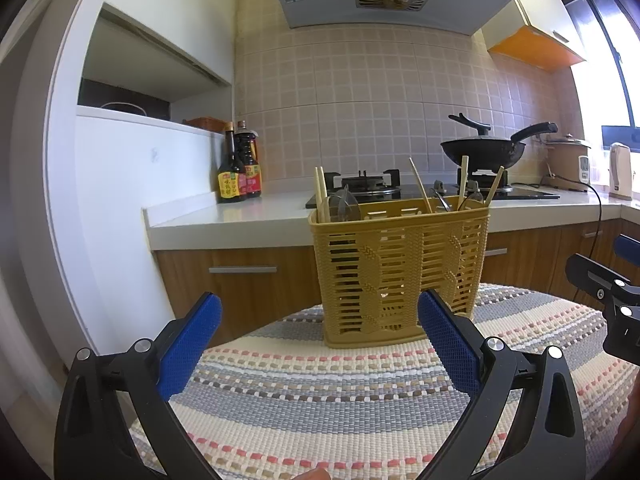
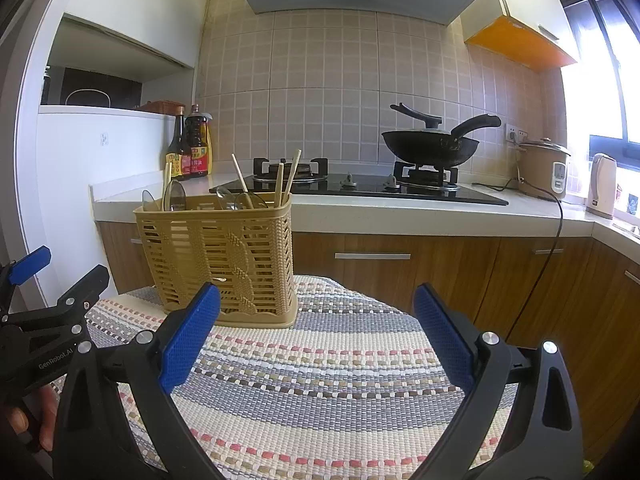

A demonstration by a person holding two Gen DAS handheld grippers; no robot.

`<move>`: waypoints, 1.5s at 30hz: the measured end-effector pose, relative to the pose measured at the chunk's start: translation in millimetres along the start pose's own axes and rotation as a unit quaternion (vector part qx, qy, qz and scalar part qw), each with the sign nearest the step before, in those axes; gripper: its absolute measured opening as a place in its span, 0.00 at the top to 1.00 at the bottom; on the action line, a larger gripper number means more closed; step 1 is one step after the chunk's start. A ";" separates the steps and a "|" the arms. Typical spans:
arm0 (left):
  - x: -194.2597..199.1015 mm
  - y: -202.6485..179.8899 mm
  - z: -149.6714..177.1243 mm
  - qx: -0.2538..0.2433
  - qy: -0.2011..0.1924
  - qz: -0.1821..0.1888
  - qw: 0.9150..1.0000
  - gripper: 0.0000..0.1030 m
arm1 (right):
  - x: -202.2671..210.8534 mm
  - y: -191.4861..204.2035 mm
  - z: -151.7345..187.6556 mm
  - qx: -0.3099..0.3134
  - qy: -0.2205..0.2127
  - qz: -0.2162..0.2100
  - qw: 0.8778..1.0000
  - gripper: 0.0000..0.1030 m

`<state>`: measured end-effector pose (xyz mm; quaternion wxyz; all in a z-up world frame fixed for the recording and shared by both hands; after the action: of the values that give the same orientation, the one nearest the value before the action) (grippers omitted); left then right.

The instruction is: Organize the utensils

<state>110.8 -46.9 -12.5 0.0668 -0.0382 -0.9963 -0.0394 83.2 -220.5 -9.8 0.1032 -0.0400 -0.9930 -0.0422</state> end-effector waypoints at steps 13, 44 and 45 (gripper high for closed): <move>-0.3 0.1 -0.6 -0.001 0.001 0.000 1.000 0.07 | 0.8 3.3 -1.2 0.007 -0.001 0.001 1.000 0.08; 0.5 2.7 -1.5 0.005 0.001 -0.001 1.000 0.07 | 0.2 3.7 0.1 0.010 0.002 0.001 1.000 0.08; 1.9 3.2 -2.4 0.005 -0.004 -0.002 1.000 0.07 | 0.2 4.2 -0.2 0.010 0.001 0.000 1.000 0.08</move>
<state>109.5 -43.8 -9.7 0.0627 -0.0355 -0.9968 -0.0341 83.5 -216.4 -9.2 0.1049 -0.0394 -0.9932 -0.0322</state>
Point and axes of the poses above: each gripper's, at about its wrist camera, not at the fingertips, and x roughly against the way its jaws point, y to its left, z to its underside, the point moved 10 cm from there along -x, roughly the way its jaws point, and after that the axes turned 4 degrees about -y, right-handed, at the moved point
